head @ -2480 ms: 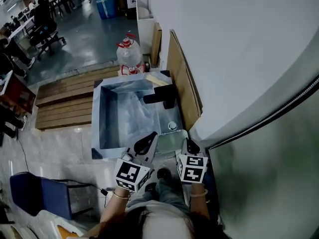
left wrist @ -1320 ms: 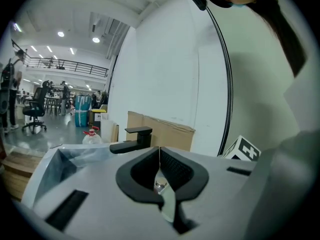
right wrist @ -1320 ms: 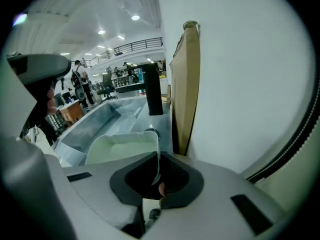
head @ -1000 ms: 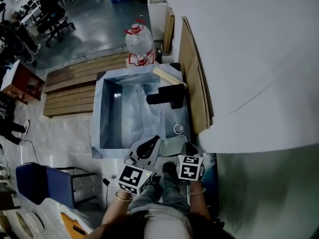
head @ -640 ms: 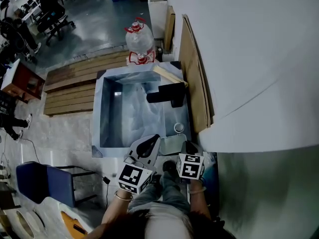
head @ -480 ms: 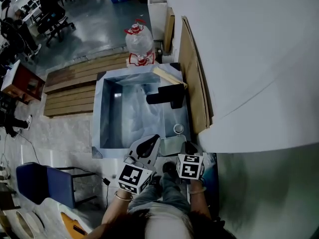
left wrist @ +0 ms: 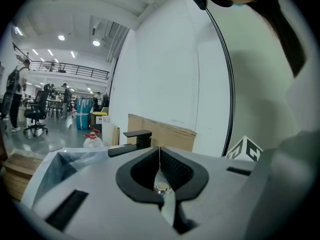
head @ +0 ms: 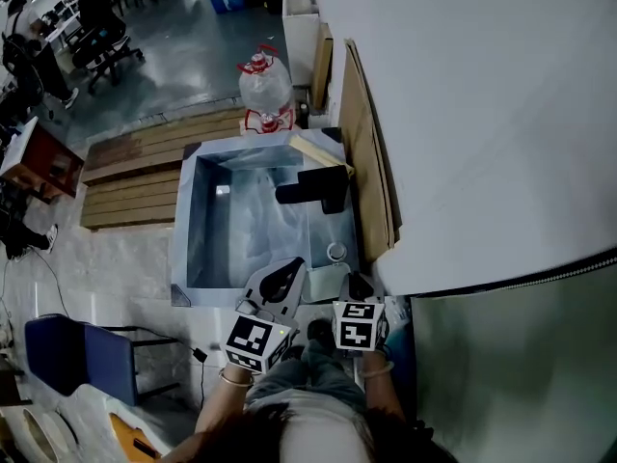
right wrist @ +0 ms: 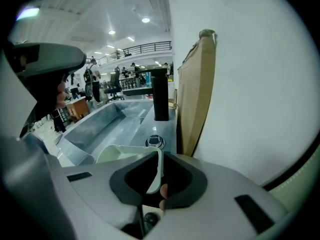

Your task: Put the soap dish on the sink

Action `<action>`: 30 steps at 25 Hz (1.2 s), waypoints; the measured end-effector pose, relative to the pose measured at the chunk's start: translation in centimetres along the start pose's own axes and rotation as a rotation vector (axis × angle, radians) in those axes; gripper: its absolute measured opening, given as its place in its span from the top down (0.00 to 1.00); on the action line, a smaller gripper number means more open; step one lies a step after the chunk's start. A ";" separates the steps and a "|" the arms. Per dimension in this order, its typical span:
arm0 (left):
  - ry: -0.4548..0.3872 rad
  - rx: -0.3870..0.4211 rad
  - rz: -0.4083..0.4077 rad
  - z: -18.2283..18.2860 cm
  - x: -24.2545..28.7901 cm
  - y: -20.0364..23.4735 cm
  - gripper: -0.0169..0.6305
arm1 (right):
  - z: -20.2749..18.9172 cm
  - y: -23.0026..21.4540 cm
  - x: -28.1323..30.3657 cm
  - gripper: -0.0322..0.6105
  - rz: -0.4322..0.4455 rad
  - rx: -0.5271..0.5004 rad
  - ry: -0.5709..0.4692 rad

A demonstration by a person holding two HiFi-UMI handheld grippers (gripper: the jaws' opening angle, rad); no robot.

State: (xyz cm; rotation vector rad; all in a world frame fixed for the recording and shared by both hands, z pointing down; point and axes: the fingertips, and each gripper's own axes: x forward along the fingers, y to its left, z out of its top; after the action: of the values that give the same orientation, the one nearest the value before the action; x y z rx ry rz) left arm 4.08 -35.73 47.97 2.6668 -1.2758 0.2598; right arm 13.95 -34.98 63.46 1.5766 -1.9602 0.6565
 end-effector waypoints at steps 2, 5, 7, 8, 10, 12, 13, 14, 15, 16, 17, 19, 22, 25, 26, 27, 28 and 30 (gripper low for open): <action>-0.009 0.007 0.007 0.1 -0.3 0.0 0.96 | 0.4 -0.1 -0.4 0.90 0.000 0.001 -0.014; -0.020 0.006 0.017 0.2 -1.1 -0.1 0.96 | 0.7 -0.1 -0.9 0.90 -0.004 0.022 -0.031; -0.029 0.006 0.022 0.4 -1.9 0.0 0.96 | 0.8 0.0 -1.4 0.90 -0.013 0.027 -0.043; -0.033 0.007 0.024 0.5 -2.3 0.0 0.96 | 0.8 0.1 -1.6 0.90 -0.017 0.028 -0.049; -0.041 0.011 0.026 0.6 -3.3 -0.1 0.96 | 0.9 0.3 -2.1 0.90 -0.025 0.034 -0.066; -0.048 0.016 0.027 0.8 -4.3 -0.2 0.96 | 1.3 0.5 -2.9 0.90 -0.036 0.042 -0.090; -0.052 0.020 0.029 0.9 -4.8 -0.2 0.96 | 1.4 0.6 -3.4 0.90 -0.041 0.048 -0.100; -0.056 0.023 0.031 1.0 -5.4 -0.1 0.96 | 1.6 0.8 -3.8 0.90 -0.045 0.054 -0.110; -0.061 0.026 0.033 1.2 -6.0 -0.1 0.96 | 1.7 1.0 -4.4 0.90 -0.049 0.061 -0.119; -0.064 0.029 0.034 1.2 -6.6 -0.1 0.96 | 1.7 1.2 -4.9 0.90 -0.051 0.069 -0.128; -0.067 0.031 0.034 1.3 -7.1 -0.1 0.96 | 1.7 1.5 -5.4 0.90 -0.053 0.077 -0.137; -0.074 0.026 0.033 1.2 -8.0 -0.3 0.96 | 1.7 1.9 -6.4 0.90 -0.053 0.092 -0.159; -0.089 0.031 0.029 1.4 -9.3 -0.8 0.96 | 1.9 2.4 -8.0 0.90 -0.062 0.099 -0.189; -0.100 0.032 0.022 1.6 -10.8 -1.4 0.96 | 2.0 3.0 -9.8 0.90 -0.068 0.094 -0.221; -0.105 0.031 0.020 1.6 -11.2 -1.5 0.96 | 2.1 3.3 -10.5 0.90 -0.069 0.089 -0.233; -0.111 0.031 0.019 1.8 -11.7 -1.6 0.96 | 2.3 3.6 -11.1 0.90 -0.069 0.082 -0.246; -0.117 0.033 0.017 1.9 -12.1 -1.7 0.96 | 2.5 3.9 -11.7 0.90 -0.069 0.075 -0.260; -0.131 0.035 0.015 2.2 -12.8 -2.0 0.96 | 2.8 4.4 -13.0 0.90 -0.070 0.065 -0.288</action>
State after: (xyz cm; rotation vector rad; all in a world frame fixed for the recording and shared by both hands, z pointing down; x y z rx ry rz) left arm -2.10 -25.33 42.72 2.7453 -1.3404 0.1121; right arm 11.64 -26.63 52.48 1.8568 -2.0928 0.4909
